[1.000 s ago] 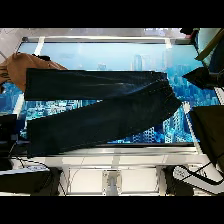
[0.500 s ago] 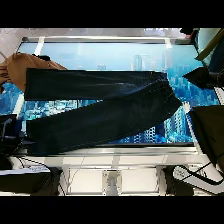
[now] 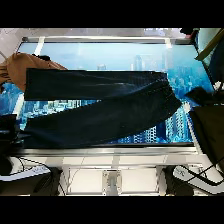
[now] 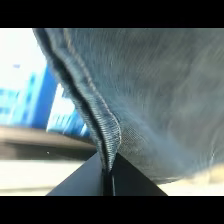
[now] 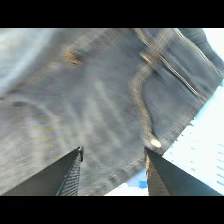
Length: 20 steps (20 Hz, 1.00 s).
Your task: Fold the clothes and pants, and hang the long-sleeved shirts on hangers.
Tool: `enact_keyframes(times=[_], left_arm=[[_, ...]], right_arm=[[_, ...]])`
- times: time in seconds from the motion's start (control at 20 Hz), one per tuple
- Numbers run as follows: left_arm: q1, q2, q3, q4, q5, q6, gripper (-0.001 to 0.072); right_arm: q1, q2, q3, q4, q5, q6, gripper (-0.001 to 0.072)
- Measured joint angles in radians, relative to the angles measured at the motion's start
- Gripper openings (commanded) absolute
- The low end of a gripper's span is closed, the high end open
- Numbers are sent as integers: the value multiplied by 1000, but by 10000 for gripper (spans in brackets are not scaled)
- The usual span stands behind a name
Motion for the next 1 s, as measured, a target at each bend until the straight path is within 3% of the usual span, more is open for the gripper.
enact_keyframes(times=[0.3,0.75,0.8,0.85,0.9,1.0], left_arm=[[-3,64,3,-151,64,-80,22],[-20,76,3,-204,86,-107,22],[-21,76,3,-204,88,-107,21],[-23,76,3,-206,89,-107,21],[-24,77,3,-206,90,-107,21],[-24,81,7,-207,91,-109,21]], right_arm=[[-34,-100,-215,109,-236,-66,458],[-13,-290,-249,384,-391,-259,444],[1,-301,-249,409,-404,-272,304],[13,-311,-246,425,-417,-287,91],[24,-317,-240,442,-417,-307,39],[34,-317,-210,480,-403,-343,40]])
